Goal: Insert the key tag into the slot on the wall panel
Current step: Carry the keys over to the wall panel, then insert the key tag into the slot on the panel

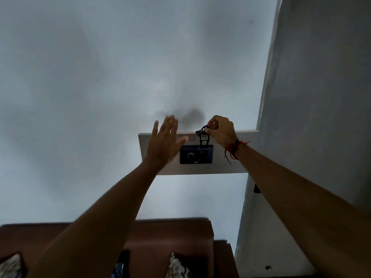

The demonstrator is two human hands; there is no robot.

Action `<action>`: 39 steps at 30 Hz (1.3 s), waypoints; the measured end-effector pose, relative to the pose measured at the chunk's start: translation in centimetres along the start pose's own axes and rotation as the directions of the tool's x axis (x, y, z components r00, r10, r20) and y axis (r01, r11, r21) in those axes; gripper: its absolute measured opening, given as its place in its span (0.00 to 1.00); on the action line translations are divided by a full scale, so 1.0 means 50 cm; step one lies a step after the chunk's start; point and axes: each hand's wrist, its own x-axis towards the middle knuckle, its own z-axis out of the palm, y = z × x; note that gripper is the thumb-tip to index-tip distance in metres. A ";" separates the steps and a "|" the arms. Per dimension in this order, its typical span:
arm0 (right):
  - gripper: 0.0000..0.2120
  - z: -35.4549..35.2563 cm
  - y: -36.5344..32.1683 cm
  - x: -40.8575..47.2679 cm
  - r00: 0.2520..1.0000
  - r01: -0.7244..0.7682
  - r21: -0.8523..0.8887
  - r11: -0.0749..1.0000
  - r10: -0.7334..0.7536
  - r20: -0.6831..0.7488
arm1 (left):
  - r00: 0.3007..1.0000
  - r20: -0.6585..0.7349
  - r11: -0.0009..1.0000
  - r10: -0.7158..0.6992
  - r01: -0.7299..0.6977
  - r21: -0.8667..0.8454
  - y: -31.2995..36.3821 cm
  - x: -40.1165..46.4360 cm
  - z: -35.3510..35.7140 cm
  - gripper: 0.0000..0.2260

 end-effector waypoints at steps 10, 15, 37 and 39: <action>0.07 0.091 0.146 0.086 0.998 0.010 0.018 1.000 -0.011 0.059 | 0.994 0.089 0.998 -0.060 0.057 0.033 0.009 0.057 0.151 0.37; 0.06 0.114 0.164 0.094 0.996 0.067 0.018 0.998 -0.068 0.052 | 0.995 0.080 0.997 -0.066 0.061 0.053 0.007 0.063 0.200 0.38; 0.05 0.127 0.178 0.057 0.975 0.201 -0.192 0.961 -0.178 0.133 | 0.984 0.128 0.992 -0.125 0.121 0.033 0.032 0.047 0.220 0.38; 0.03 0.119 0.174 0.055 0.971 0.222 -0.260 0.940 -0.189 0.147 | 0.982 0.139 0.991 -0.131 0.128 0.029 0.035 0.047 0.217 0.38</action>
